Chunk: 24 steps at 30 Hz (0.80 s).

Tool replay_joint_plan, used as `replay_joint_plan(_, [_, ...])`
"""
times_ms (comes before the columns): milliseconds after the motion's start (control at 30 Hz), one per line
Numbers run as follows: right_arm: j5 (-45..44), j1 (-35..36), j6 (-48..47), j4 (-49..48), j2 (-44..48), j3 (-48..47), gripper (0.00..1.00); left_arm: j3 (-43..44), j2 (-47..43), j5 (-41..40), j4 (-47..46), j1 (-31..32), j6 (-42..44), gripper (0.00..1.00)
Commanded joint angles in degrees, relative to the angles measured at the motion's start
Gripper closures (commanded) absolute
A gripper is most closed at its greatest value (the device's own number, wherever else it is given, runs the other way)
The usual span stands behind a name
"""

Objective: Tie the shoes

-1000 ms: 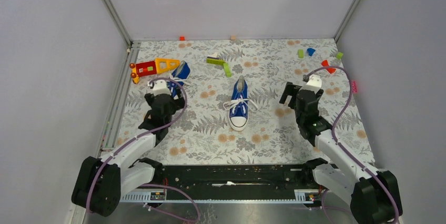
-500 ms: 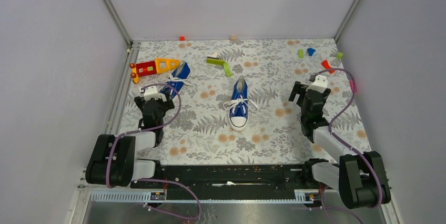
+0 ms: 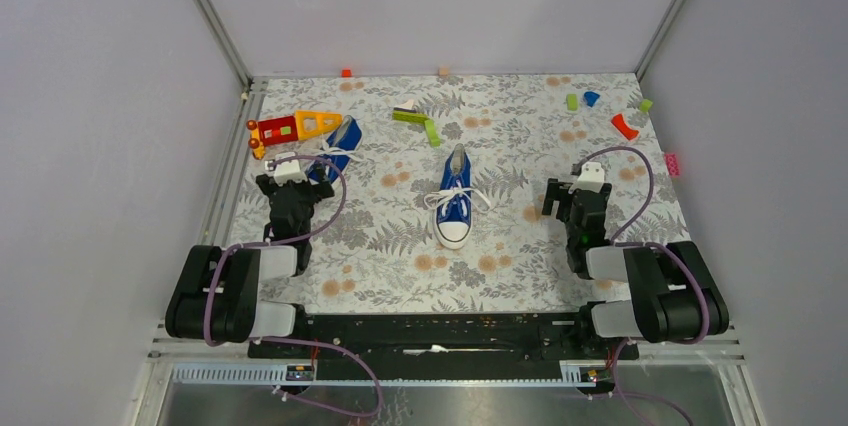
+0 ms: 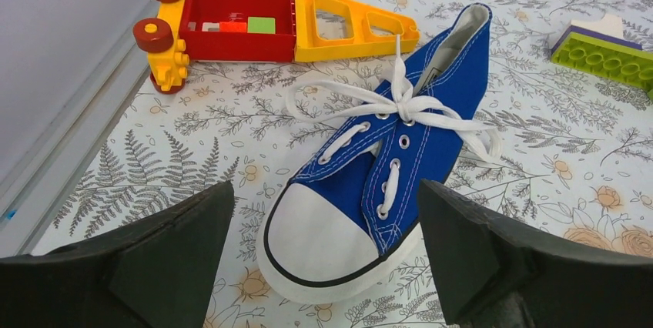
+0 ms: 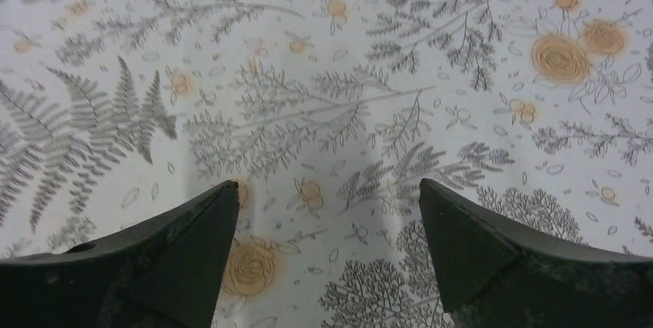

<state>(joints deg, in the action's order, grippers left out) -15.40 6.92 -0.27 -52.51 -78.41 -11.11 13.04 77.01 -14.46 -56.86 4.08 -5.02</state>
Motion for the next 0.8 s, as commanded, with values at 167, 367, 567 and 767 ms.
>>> replay_joint_plan(167, [0.71, -1.12, -0.34, -6.6, 0.4, -3.34, 0.0, 0.06, 0.07, -1.47, -4.84, -0.3, -0.67, 0.01])
replay_joint_plan(367, [0.96, -1.12, -0.58, -5.85, 0.45, -3.74, 0.0, 0.14, 0.07, -1.49, -4.79, -0.21, -0.68, 0.01])
replay_joint_plan(567, [0.95, -1.12, -0.54, -5.85, 0.45, -3.74, 0.0, 0.32, 0.15, -1.82, -4.5, 0.03, -0.26, 0.01])
replay_joint_plan(767, [0.92, -1.12, -0.61, -5.8, 0.43, -3.72, 0.0, 0.43, 0.2, -2.01, -4.39, 0.32, -0.08, 0.01])
